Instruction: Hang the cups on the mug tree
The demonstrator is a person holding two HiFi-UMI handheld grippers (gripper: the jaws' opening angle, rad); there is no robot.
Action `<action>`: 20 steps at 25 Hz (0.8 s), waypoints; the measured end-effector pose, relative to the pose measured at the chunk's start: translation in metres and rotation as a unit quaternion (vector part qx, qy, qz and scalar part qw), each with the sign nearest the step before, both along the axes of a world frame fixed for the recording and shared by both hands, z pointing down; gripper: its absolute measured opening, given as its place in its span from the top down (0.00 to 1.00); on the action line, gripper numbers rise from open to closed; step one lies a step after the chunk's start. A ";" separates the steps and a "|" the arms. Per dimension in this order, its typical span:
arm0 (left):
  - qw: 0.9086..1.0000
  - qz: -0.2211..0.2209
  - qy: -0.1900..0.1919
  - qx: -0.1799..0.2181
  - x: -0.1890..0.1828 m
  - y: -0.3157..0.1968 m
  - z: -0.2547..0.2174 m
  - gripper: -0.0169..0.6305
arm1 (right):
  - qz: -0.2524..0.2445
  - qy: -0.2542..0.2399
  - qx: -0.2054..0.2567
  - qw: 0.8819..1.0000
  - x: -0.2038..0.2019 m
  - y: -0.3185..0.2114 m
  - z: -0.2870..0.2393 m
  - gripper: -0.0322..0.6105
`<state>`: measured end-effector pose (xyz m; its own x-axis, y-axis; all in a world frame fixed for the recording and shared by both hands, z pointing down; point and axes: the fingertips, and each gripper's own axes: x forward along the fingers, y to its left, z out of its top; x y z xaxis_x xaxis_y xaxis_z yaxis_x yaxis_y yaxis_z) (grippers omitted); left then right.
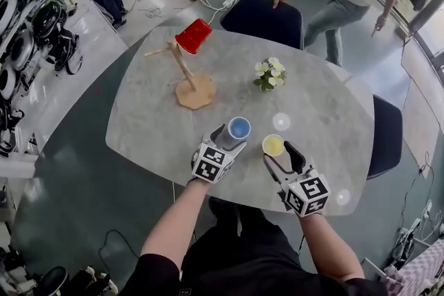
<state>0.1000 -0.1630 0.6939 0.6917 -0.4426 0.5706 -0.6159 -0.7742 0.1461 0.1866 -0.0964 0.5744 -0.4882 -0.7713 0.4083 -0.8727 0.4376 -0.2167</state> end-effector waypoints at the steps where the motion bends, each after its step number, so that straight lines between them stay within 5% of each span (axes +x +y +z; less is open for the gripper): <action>1: 1.000 0.001 -0.009 -0.002 0.001 -0.002 0.007 0.45 | 0.000 0.001 -0.004 1.000 0.001 0.001 0.003 0.50; 10: 0.999 0.020 -0.040 0.007 0.019 -0.013 0.025 0.45 | 0.008 -0.009 -0.023 1.000 0.012 0.000 0.016 0.50; 20: 0.999 0.010 -0.031 0.024 0.024 -0.022 0.007 0.49 | 0.002 -0.010 -0.024 1.000 0.017 -0.007 0.013 0.50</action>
<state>0.1240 -0.1855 0.7008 0.6651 -0.4566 0.5908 -0.6070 -0.7915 0.0716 0.2031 -0.1031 0.5878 -0.4930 -0.7532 0.4355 -0.8700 0.4219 -0.2551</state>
